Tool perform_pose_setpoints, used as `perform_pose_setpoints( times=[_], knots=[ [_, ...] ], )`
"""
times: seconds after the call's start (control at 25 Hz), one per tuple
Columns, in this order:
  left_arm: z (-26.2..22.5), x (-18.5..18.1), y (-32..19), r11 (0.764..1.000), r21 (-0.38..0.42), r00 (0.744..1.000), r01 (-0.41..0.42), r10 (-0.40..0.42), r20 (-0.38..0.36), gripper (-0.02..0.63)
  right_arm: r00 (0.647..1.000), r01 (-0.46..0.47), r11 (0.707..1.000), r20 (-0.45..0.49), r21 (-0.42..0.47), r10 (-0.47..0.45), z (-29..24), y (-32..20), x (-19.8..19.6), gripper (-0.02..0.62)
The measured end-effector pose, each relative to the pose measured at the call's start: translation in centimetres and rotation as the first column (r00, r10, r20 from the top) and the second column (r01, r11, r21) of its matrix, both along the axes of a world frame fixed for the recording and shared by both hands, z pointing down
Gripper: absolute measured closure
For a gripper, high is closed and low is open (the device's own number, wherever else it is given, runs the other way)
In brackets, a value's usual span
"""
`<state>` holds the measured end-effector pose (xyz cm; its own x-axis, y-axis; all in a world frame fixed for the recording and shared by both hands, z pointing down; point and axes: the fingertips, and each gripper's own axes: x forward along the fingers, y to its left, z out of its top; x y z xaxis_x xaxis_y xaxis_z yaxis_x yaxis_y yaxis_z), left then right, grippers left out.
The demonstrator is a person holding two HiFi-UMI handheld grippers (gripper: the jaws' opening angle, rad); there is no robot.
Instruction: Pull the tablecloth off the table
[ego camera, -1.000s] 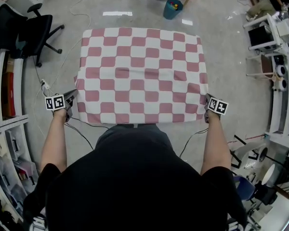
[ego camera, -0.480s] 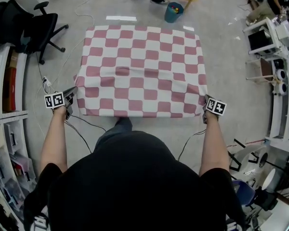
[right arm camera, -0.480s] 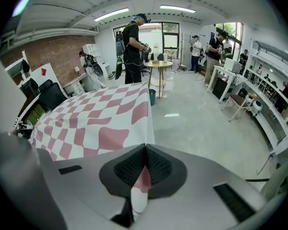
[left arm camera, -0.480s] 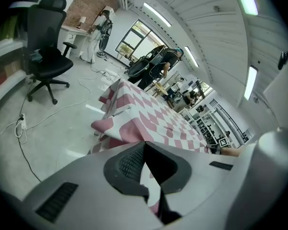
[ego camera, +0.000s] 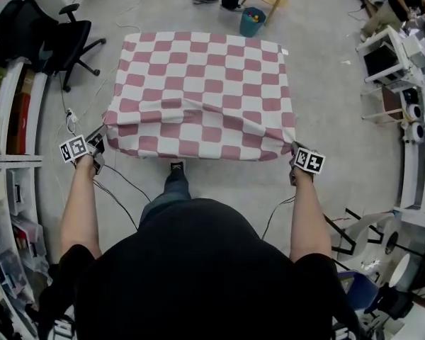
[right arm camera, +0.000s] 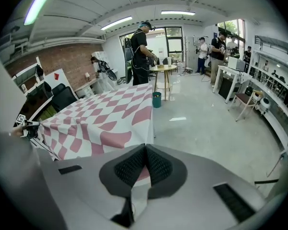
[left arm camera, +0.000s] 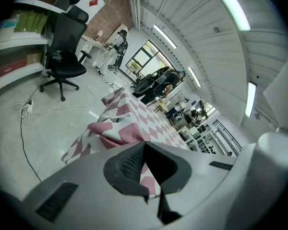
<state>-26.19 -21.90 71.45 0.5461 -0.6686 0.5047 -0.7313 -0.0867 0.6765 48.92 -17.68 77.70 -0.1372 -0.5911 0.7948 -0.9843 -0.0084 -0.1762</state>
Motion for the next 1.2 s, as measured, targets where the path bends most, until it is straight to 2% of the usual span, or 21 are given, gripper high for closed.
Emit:
perform_pose_setpoints(
  times=[0.24,0.68,0.84,1.08,1.16,1.2],
  knots=[
    [-2.2,1.3,3.8,0.998,0.026,0.998,0.055,-0.054,-0.026,0.584,1.0,0.009,0.998,0.025,0.055,-0.011,-1.9,2.0,0.4,0.568],
    [-4.0,1.5,3.3,0.995,0.044,0.995,0.088,-0.085,-0.059,0.584,0.999,0.002,0.999,0.041,0.044,-0.003,-3.4,1.3,0.9,0.568],
    [-4.2,1.7,3.5,0.995,0.043,0.992,0.09,-0.085,-0.094,0.584,0.999,-0.003,0.999,0.037,0.033,0.001,-4.2,1.1,0.8,0.568],
    [-5.6,1.5,2.3,0.996,0.045,0.994,0.072,-0.068,-0.084,0.584,1.0,-0.005,1.0,0.012,0.028,0.004,-6.5,-0.6,0.7,0.568],
    [-6.3,1.4,3.5,0.997,0.056,0.992,0.054,-0.047,-0.116,0.584,1.0,-0.012,1.0,0.007,0.028,0.012,-7.4,0.8,0.3,0.568],
    [-7.0,1.4,5.0,0.997,0.07,0.984,0.041,-0.028,-0.177,0.584,1.0,-0.024,0.999,0.008,0.034,0.023,-7.7,2.8,-0.3,0.568]
  ],
)
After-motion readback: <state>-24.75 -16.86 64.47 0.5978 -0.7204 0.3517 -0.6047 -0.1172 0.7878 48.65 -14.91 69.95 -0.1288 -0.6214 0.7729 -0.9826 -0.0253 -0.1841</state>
